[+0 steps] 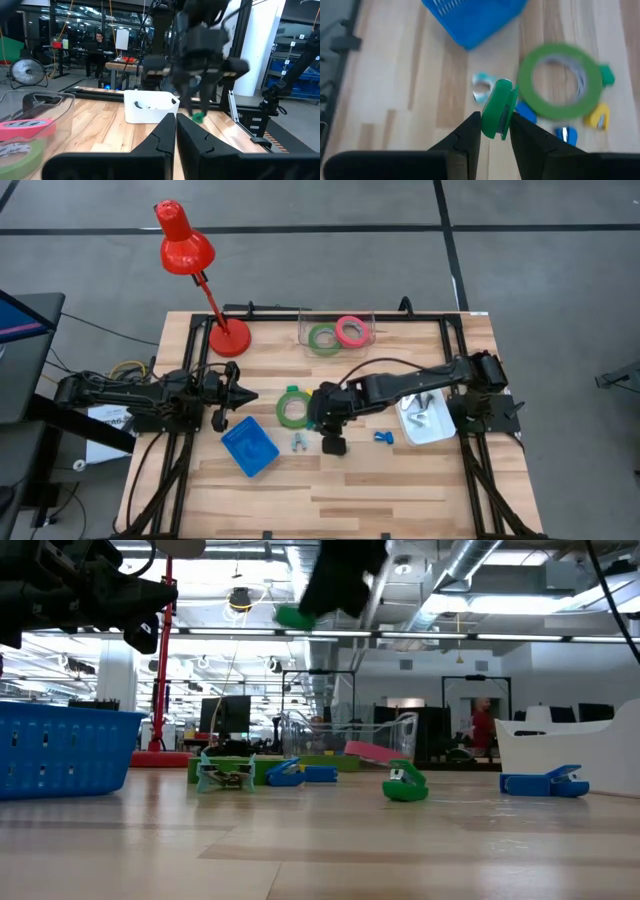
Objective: Pick and place Stapler, Stapler remover, tape
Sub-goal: Put the middle right green stapler into the blue bin
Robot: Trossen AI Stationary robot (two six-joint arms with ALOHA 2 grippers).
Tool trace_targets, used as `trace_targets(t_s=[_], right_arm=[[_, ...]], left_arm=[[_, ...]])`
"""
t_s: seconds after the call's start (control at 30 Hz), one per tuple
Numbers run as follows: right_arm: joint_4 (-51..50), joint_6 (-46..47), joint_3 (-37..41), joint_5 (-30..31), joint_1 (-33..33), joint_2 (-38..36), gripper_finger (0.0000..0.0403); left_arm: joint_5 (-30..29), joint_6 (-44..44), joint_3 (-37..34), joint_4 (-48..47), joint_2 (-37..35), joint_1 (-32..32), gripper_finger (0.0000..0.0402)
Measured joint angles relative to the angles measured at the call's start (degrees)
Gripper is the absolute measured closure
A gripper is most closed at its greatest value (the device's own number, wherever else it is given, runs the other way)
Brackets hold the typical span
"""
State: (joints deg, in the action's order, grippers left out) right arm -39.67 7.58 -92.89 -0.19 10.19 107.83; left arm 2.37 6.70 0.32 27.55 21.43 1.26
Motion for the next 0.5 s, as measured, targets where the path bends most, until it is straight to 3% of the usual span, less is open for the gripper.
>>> trace_targets(t_s=[0.5], right_arm=[[1.53,-0.68,-7.74,0.18,0.35,0.26,0.031]], left_arm=[[0.0,0.0,0.0,0.0,0.0,0.0,0.0394]])
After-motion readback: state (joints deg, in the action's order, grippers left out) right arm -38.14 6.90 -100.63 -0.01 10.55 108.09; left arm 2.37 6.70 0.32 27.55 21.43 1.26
